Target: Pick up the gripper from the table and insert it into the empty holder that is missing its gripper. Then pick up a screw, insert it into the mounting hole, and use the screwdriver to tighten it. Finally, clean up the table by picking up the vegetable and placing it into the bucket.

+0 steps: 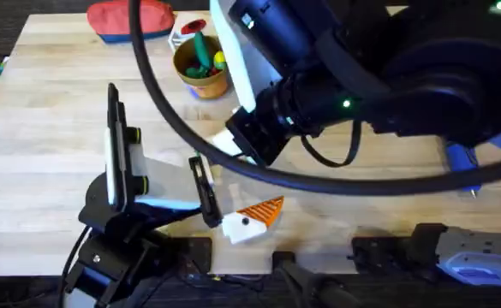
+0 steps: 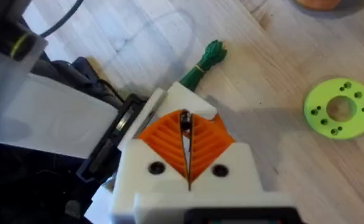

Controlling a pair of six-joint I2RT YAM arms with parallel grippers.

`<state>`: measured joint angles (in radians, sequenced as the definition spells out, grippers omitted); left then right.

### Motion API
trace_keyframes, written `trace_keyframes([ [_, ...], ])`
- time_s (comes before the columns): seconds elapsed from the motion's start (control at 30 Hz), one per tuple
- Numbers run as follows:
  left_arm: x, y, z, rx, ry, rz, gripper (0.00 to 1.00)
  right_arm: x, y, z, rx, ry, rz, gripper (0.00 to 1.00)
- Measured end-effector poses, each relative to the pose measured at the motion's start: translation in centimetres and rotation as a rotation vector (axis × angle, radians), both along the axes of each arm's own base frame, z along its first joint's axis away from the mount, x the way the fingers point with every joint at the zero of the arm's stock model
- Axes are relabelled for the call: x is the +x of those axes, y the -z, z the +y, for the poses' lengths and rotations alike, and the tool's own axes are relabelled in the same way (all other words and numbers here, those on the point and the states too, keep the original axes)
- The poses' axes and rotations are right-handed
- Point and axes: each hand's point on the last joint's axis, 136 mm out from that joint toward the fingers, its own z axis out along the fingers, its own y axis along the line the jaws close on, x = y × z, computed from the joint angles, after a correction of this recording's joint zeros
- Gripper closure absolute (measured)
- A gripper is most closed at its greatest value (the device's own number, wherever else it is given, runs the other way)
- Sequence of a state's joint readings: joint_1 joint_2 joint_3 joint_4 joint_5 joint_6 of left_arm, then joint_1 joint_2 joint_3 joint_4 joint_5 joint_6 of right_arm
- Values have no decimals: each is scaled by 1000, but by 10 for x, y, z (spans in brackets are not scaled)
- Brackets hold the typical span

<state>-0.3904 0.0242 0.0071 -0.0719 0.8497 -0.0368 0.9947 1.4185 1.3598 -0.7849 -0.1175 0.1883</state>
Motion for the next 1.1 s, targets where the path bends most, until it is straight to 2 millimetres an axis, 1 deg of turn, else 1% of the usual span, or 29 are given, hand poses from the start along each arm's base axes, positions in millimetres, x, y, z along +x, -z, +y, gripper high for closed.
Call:
trace_keyframes([
  [0.23, 0, 0, 0, 0, 0, 0, 13, -1, 0, 1, 3, -4, 5, 998],
  [0.47, 0, 0, 0, -1, 1, 9, 13, 2, 18, 7, -35, -7, 30, 998],
  [0.8, 1, 0, 0, -3, -5, 13, 13, 3, 17, 10, -26, -6, 25, 989],
  [0.87, 1, 0, 0, -3, -5, 13, 12, 3, 17, 10, -24, -8, 28, 871],
  [0.93, 1, 1, 0, -3, -6, 14, 13, 2, 17, 11, -20, -9, 31, 728],
  [1.03, 1, 0, 0, -3, -7, 15, 12, 1, 15, 12, -15, -12, 34, 449],
  [1.07, 1, 0, 0, -3, -7, 15, 12, 2, 14, 12, -13, -9, 32, 345],
  [1.1, 1, 0, 0, -3, -4, 11, 12, 3, 13, 12, -14, -6, 24, 219],
])
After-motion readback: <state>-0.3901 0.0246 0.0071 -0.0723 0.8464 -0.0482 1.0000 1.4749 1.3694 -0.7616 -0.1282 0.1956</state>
